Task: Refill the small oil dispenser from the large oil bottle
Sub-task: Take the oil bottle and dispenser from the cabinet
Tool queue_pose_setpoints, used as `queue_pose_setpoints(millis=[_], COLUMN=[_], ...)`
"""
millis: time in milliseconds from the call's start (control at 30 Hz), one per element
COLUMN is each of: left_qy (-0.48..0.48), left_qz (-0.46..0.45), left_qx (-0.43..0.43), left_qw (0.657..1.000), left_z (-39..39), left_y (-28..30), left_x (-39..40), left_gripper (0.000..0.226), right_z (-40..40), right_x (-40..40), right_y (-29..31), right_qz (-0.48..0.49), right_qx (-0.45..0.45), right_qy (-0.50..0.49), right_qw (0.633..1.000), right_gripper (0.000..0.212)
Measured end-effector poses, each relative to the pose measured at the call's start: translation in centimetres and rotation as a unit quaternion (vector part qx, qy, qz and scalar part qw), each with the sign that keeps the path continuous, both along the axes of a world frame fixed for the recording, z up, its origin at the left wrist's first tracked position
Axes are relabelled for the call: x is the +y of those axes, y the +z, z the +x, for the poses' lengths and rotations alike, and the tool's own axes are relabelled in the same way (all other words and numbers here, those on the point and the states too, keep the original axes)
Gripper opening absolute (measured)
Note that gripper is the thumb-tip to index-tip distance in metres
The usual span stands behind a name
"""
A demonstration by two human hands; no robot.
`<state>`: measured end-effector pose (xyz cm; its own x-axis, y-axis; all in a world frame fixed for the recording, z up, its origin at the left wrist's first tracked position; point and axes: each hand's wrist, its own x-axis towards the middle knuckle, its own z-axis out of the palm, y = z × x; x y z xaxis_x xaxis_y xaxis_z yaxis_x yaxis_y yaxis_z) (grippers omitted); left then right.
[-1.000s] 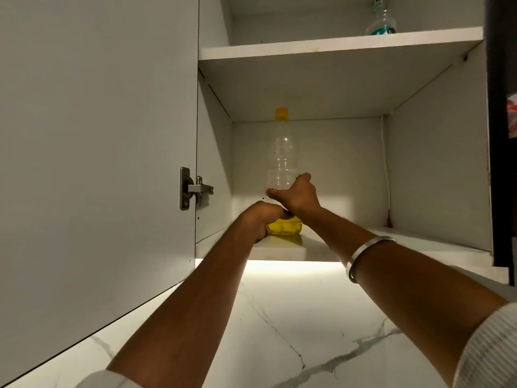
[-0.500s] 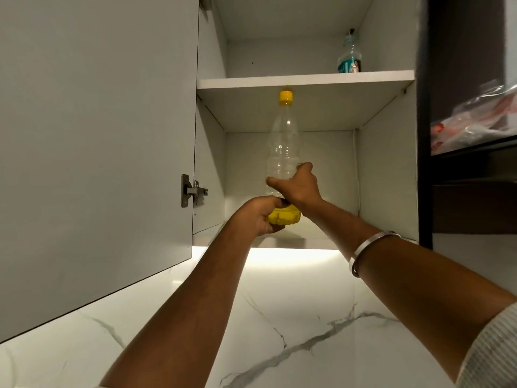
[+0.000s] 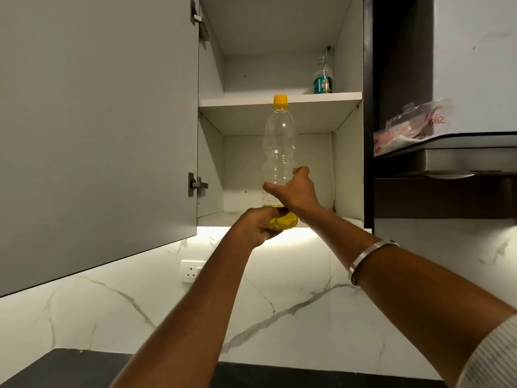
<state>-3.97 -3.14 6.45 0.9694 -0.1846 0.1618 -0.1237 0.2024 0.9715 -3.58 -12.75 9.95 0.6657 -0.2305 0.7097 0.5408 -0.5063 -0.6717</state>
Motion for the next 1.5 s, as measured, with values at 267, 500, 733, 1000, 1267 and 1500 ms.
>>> queue_pose_setpoints(millis=[267, 500, 733, 1000, 1267, 1500], left_qy=[-0.001, -0.006, -0.008, 0.041, 0.064, 0.127], left_qz=[-0.031, -0.03, -0.024, 0.035, 0.141, 0.228], left_qx=[0.011, -0.006, 0.037, 0.1, 0.074, 0.037], left_qw=[0.999, 1.0, 0.999, 0.994, 0.985, 0.965], left_z=[-4.0, -4.9, -4.4, -1.8, -0.8, 0.5], left_y=[-4.5, -9.8, -16.5, -26.4, -34.9, -41.0], left_x=[0.8, 1.9, 3.8, 5.6, 7.0, 7.9], left_gripper=[0.005, 0.007, 0.026, 0.079, 0.054, 0.065], right_z=[-3.9, -5.6, -4.5, -2.9, -1.4, 0.2], right_x=[0.6, 1.4, 2.7, 4.2, 5.6, 6.9], right_y=[-4.1, -9.3, -16.7, -26.2, -36.0, -42.6], right_qz=[-0.006, 0.013, 0.014, 0.027, 0.022, 0.055], right_qx=[0.027, 0.032, 0.059, 0.08, 0.154, 0.214], right_qy=[0.003, 0.021, 0.03, 0.054, 0.06, 0.055], right_qw=[1.0, 0.999, 0.998, 0.995, 0.986, 0.974], right_gripper=[0.079, 0.077, 0.08, 0.082, 0.079, 0.077])
